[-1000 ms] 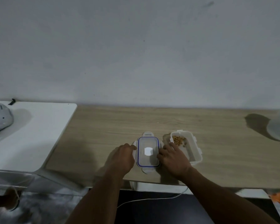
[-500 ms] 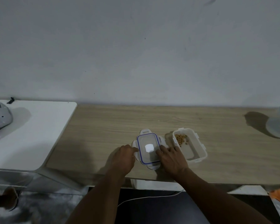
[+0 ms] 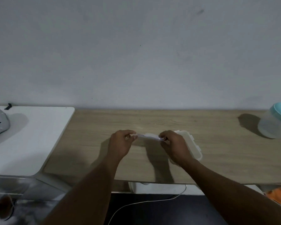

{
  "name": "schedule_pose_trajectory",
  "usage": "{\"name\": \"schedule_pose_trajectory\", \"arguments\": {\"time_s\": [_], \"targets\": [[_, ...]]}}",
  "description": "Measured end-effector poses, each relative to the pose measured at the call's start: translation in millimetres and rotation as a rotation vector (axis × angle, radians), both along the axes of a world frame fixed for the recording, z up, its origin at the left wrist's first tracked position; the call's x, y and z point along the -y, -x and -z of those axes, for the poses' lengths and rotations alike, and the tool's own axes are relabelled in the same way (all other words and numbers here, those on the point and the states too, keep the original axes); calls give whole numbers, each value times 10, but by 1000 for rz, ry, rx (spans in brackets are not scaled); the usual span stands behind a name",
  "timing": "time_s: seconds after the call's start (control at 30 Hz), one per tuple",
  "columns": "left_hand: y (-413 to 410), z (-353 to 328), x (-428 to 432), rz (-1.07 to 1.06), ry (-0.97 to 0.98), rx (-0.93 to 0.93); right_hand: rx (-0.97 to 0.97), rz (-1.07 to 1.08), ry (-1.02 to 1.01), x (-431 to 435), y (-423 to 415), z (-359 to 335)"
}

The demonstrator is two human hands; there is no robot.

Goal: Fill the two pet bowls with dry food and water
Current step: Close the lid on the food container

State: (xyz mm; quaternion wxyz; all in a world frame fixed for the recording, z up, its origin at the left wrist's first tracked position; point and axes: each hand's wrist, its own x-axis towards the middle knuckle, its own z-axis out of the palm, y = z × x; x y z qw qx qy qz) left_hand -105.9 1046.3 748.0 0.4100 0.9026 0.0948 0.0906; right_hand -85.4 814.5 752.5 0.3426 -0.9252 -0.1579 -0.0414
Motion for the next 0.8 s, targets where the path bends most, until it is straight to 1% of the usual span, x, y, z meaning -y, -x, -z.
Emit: {"name": "schedule_pose_trajectory", "arguments": {"time_s": [0.07, 0.13, 0.17, 0.27, 0.33, 0.43, 0.53, 0.63, 0.8], "targets": [[-179, -186, 81, -6, 13, 58, 30, 125, -144, 46, -138, -211], [-335, -376, 224, -3, 100, 59, 63, 213, -253, 148, -303, -398], [-405, -451, 314, 2, 158, 41, 49, 240, -278, 219, -375, -478], [-550, -565, 624, 29, 324, -41, -38, 275, -309, 501, -517, -624], [-550, -539, 853, 25, 438, -139, -126, 294, -310, 714, -553, -590], [-450, -391, 1195, 8, 542, -283, -236, 353, -237, 991, -564, -397], [-338, -227, 1445, -21, 557, -361, -315, 381, -152, 1148, -570, -191], [-287, -112, 1531, -66, 506, -380, -385, 343, -99, 1176, -591, -38], [-237, -22, 1557, -152, 392, -407, -390, 238, -9, 1117, -670, 118]]}}
